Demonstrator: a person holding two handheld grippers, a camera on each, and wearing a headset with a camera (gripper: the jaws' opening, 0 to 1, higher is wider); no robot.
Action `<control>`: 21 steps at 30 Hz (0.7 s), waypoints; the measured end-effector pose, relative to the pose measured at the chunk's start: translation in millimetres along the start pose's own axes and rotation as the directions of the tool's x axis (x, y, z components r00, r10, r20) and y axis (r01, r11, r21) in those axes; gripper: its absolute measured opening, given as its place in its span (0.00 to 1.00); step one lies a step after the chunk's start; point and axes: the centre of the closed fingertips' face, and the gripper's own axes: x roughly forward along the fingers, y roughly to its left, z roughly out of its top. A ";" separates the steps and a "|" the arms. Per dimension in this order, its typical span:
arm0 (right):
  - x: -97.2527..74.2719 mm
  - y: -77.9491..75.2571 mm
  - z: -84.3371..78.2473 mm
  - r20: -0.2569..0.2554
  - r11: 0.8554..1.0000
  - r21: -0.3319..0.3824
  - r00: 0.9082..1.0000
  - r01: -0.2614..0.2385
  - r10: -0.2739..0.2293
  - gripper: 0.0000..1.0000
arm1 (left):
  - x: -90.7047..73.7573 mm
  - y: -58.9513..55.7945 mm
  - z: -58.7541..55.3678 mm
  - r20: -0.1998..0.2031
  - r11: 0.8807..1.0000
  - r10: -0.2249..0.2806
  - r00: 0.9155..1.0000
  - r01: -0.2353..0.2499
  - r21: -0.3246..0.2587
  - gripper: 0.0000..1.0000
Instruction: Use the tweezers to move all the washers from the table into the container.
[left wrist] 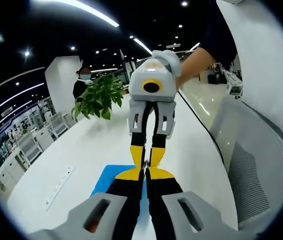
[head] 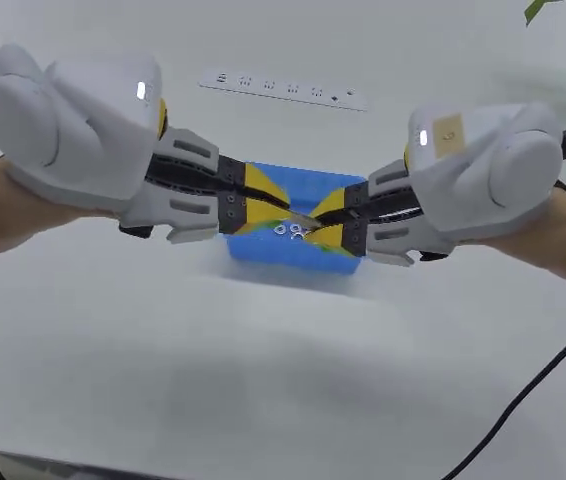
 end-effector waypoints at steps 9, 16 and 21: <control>-0.7 10.3 -0.6 -0.019 1.000 -0.003 1.000 -0.023 0.023 0.08 | 2.1 -9.2 -20.2 -0.057 1.000 -0.019 0.998 0.019 -0.013 0.06; 5.4 16.8 -1.5 -0.031 0.999 -0.016 0.999 -0.043 0.043 0.08 | 6.9 -14.4 -32.2 -0.086 0.999 -0.033 0.996 0.030 -0.037 0.05; 9.9 20.3 -7.8 -0.041 0.998 -0.006 0.997 -0.058 0.058 0.07 | 9.9 -16.8 -40.3 -0.105 0.998 -0.045 0.993 0.039 -0.053 0.06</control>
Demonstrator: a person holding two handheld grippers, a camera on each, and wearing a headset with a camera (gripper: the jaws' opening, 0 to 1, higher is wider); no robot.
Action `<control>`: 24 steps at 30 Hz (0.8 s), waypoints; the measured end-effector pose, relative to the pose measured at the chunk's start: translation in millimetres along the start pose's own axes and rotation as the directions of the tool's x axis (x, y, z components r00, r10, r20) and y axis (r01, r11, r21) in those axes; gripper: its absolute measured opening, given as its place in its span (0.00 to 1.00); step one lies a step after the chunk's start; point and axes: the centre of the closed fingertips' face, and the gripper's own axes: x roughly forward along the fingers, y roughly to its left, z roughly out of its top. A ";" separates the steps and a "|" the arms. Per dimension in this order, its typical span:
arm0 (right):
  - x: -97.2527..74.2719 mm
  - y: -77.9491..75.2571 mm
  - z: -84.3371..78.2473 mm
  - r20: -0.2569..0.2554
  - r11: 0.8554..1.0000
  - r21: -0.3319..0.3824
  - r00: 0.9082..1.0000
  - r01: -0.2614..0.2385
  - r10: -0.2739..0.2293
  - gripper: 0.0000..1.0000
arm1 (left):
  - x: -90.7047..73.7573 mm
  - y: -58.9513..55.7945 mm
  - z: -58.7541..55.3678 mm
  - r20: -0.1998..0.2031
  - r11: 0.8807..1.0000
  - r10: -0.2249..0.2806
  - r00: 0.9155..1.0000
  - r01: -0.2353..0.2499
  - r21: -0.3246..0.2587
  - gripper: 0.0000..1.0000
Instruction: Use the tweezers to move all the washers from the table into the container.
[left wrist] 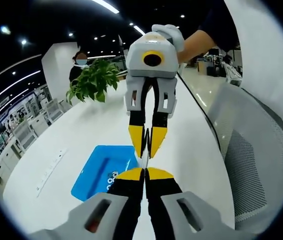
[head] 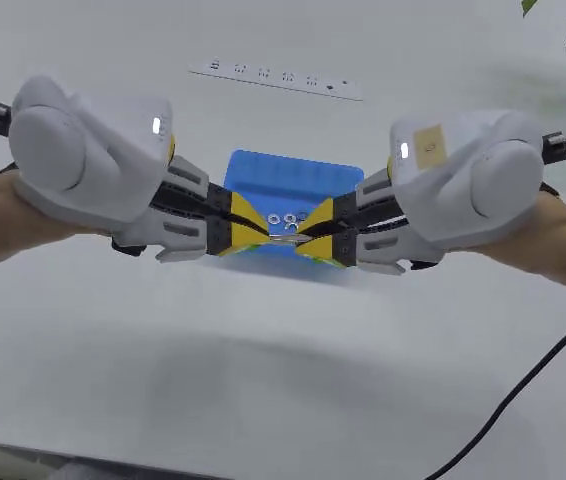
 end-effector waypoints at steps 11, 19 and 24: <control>2.4 1.3 -4.7 -0.005 1.000 0.018 1.000 -0.013 0.013 0.08 | 5.8 -1.0 -15.8 -0.053 1.000 -0.015 0.998 0.015 0.005 0.09; 15.3 2.2 -14.0 -0.015 0.999 0.033 1.000 -0.019 0.019 0.08 | 19.7 1.0 -37.2 -0.123 1.000 -0.015 0.992 0.015 -0.001 0.07; 30.1 5.9 -31.9 -0.048 0.998 0.053 0.998 -0.035 0.037 0.08 | 37.0 -2.6 -58.8 -0.175 0.999 -0.017 0.984 0.009 -0.046 0.07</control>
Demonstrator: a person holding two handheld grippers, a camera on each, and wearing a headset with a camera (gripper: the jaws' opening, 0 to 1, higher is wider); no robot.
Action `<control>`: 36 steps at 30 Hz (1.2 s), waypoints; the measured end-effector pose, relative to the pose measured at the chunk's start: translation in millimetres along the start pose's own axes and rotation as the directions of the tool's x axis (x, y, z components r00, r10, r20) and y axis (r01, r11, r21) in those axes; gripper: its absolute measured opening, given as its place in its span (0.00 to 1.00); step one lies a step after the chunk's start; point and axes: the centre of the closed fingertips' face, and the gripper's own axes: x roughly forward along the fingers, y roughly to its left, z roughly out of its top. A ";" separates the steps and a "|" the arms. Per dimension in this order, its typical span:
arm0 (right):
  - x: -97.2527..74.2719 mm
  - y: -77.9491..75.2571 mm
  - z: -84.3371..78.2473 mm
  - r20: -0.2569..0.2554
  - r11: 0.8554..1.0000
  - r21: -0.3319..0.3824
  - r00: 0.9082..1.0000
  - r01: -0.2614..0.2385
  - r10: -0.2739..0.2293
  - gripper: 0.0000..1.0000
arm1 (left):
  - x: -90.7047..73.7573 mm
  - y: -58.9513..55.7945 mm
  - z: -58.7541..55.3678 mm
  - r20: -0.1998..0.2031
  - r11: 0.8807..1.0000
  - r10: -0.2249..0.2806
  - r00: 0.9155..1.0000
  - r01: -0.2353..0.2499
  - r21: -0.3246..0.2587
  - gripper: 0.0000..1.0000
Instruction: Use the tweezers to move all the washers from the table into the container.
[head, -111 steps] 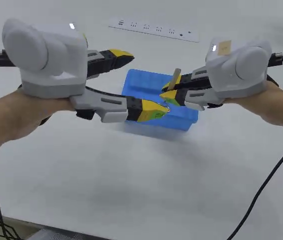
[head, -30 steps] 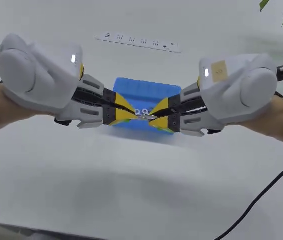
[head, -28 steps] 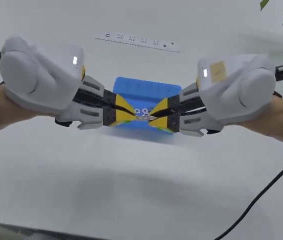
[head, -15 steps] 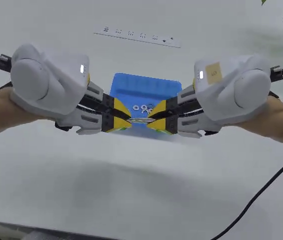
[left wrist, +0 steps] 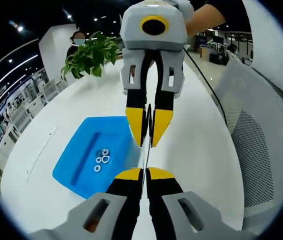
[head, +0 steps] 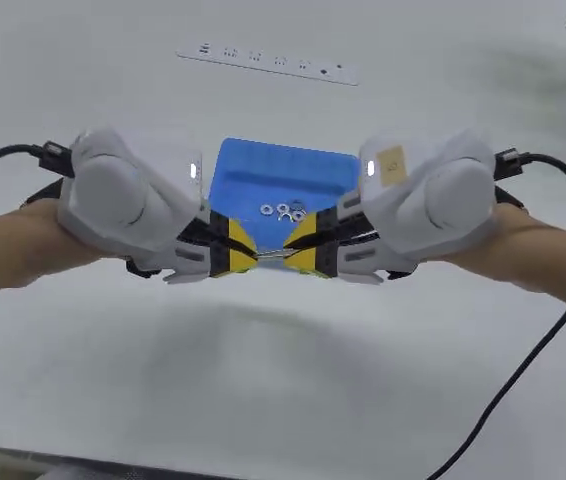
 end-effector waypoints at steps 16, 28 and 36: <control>29.1 13.5 -39.9 -0.058 0.995 0.091 0.998 -0.032 0.038 0.08 | 25.2 -14.2 -26.9 -0.091 0.998 -0.051 0.995 0.047 -0.051 0.07; 33.2 15.8 -51.9 -0.094 0.993 0.113 0.994 -0.044 0.054 0.08 | 30.6 -16.0 -27.4 -0.104 0.995 -0.061 0.993 0.052 -0.082 0.07; 34.4 16.7 -53.4 -0.117 0.988 0.147 0.991 -0.049 0.066 0.10 | 28.8 -17.9 -26.2 -0.113 0.994 -0.065 0.991 0.054 -0.096 0.08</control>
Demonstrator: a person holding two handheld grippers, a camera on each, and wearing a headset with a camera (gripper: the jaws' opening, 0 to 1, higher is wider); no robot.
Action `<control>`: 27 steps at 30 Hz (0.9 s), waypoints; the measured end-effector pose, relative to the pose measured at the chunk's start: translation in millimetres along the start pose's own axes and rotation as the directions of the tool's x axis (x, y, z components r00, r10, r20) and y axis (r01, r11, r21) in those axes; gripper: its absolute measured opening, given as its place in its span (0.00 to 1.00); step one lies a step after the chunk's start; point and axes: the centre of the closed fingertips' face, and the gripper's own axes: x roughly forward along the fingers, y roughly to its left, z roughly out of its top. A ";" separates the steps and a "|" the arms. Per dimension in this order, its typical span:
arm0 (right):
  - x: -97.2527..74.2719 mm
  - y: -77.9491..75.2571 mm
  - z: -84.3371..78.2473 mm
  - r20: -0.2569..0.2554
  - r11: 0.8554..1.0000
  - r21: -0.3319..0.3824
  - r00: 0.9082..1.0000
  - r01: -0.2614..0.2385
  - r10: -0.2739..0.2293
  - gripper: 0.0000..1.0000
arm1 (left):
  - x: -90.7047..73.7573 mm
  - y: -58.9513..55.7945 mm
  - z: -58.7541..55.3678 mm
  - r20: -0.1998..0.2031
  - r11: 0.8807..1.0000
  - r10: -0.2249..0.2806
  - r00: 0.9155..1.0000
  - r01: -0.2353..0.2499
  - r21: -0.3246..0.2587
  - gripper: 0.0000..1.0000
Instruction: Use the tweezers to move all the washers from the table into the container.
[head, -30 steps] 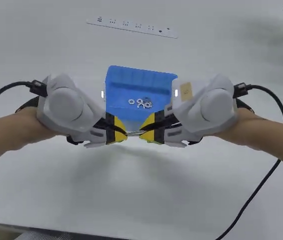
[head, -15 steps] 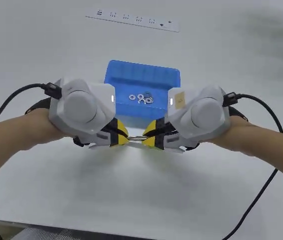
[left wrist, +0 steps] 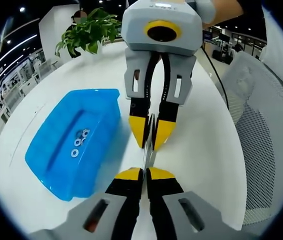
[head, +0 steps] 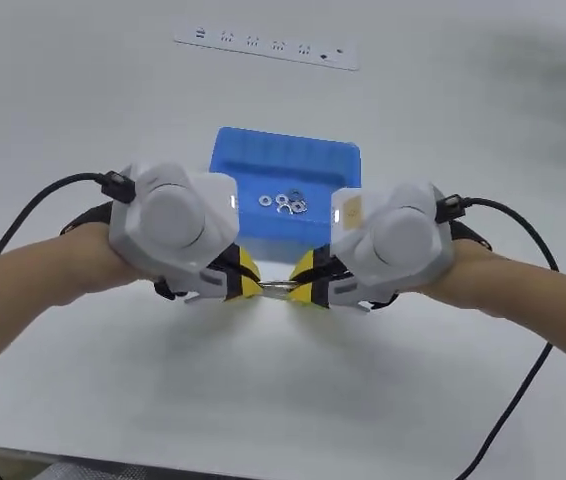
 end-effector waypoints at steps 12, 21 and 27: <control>-0.1 -0.8 -1.0 -0.037 0.999 -0.026 0.999 0.019 -0.020 0.12 | 2.5 2.2 -6.5 -0.027 0.999 0.010 1.000 -0.011 -0.051 0.12; 0.0 -1.8 -2.5 -0.063 1.000 -0.002 0.998 0.031 -0.031 0.12 | 2.5 3.5 -6.6 -0.036 0.998 0.018 0.999 -0.020 -0.055 0.13; -0.6 -0.2 -2.1 -0.025 0.994 0.111 1.000 0.021 -0.019 0.16 | -0.7 3.8 -12.5 -0.059 0.997 0.032 0.998 -0.037 -0.075 0.15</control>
